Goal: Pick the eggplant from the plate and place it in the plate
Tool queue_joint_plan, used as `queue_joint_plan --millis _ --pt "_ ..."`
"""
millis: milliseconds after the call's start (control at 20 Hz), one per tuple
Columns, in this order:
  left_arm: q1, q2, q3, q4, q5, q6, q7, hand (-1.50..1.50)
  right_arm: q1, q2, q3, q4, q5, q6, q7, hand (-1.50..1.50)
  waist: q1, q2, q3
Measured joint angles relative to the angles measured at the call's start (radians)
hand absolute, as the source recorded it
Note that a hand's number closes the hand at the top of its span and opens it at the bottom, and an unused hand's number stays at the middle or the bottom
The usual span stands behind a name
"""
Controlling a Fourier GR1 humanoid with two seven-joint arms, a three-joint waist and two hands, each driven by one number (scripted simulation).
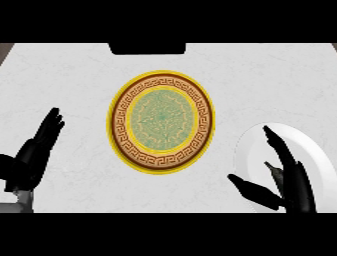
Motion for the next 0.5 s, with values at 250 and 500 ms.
queue_joint_plan --millis 250,500 --pt "-0.004 -0.019 0.001 0.030 -0.021 -0.005 -0.030 0.00 0.065 -0.088 -0.007 -0.179 0.137 0.030 0.188 -1.50 -0.001 0.000 0.000" --pt "-0.004 -0.023 0.006 0.051 -0.030 -0.011 -0.053 0.00 0.105 -0.222 -0.026 -0.294 0.177 0.194 0.392 -1.50 0.000 0.000 -0.001"
